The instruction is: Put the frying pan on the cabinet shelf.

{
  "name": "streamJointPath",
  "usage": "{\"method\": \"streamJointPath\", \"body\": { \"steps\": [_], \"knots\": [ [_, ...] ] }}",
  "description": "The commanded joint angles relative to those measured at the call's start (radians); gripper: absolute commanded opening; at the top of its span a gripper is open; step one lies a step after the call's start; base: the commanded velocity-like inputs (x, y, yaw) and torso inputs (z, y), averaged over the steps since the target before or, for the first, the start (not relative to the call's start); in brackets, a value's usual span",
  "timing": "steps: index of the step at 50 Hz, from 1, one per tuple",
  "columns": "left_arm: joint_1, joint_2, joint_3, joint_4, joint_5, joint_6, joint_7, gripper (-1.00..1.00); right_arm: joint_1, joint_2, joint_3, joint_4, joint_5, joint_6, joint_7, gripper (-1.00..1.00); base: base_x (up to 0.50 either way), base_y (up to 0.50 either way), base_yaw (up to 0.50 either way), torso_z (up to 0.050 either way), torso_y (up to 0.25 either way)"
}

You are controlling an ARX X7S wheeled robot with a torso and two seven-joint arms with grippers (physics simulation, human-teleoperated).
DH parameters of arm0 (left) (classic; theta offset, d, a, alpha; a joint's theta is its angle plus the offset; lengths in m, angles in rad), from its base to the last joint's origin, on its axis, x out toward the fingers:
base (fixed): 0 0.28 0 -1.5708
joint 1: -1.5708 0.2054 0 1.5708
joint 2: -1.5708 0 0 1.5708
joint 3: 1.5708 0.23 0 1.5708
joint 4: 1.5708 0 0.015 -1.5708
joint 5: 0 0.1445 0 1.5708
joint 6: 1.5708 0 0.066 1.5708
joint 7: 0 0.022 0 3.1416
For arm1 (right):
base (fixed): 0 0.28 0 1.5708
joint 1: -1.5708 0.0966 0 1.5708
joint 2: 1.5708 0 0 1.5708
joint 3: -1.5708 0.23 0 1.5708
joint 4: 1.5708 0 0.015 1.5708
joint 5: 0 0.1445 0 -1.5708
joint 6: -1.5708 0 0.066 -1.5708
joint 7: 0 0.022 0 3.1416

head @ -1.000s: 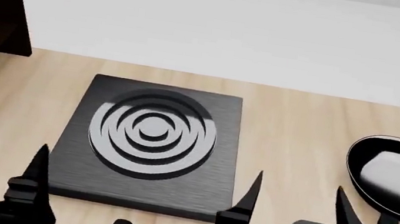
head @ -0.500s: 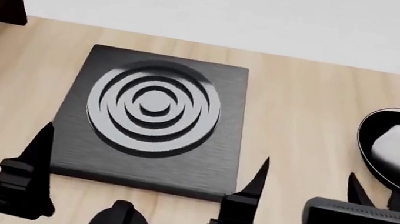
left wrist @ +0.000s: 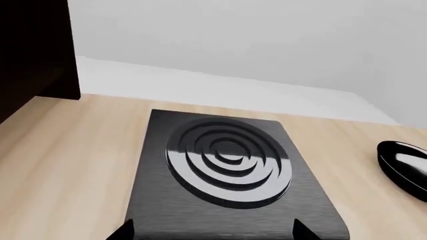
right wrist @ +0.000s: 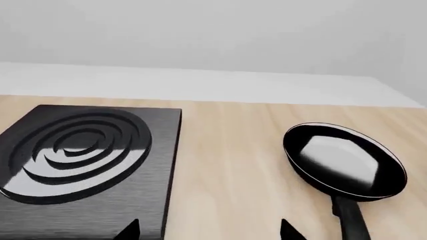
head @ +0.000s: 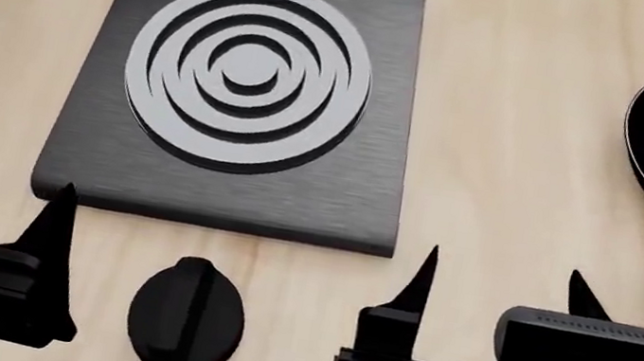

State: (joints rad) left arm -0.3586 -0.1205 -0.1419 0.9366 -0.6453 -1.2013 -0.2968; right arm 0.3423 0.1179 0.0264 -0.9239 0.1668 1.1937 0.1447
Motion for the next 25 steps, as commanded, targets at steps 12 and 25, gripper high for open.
{"method": "streamJointPath", "body": {
  "steps": [12,25],
  "knots": [
    [-0.181,0.016,-0.129,-0.059,-0.143,-0.219,-0.092,1.0,0.188,0.016,0.104,-0.04,0.037,0.279,-0.012,1.0,0.0,0.0,0.0,0.002,-0.039],
    [-0.232,-0.013,-0.096,-0.229,-0.081,-0.135,-0.103,1.0,0.333,0.153,0.167,0.19,0.041,0.34,-0.059,1.0,0.0,0.0,0.0,0.0,0.0]
  ]
}}
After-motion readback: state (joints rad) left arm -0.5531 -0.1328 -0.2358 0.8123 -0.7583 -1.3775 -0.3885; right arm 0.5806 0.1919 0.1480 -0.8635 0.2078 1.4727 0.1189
